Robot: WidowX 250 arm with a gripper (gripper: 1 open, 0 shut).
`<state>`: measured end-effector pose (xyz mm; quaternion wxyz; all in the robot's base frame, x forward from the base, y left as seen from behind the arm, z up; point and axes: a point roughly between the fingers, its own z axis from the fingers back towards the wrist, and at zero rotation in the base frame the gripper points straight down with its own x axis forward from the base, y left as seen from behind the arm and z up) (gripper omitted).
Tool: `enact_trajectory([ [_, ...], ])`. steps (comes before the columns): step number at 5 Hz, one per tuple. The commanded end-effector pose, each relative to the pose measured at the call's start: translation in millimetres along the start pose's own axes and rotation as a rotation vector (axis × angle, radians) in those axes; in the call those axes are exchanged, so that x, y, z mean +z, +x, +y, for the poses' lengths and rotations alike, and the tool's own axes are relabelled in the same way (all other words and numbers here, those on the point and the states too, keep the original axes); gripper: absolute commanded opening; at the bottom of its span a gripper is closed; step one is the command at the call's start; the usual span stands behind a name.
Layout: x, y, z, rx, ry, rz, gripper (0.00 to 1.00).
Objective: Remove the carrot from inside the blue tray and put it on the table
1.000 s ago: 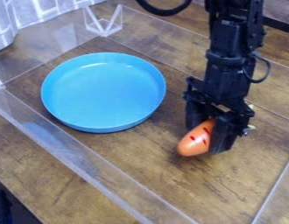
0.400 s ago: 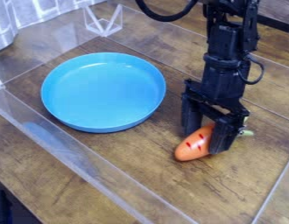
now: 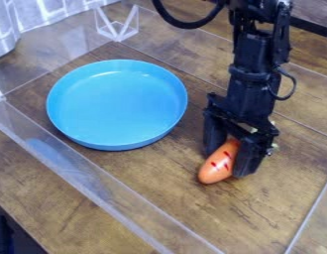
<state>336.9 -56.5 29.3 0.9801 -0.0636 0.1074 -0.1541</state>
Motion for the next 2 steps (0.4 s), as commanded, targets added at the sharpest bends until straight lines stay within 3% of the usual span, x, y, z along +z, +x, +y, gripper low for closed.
enact_trajectory([
  [1,17.8,4.7,6.2,0.012,0.007,-0.061,0.00],
  [2,17.8,4.3,7.0,0.018,0.010,-0.058,0.00],
])
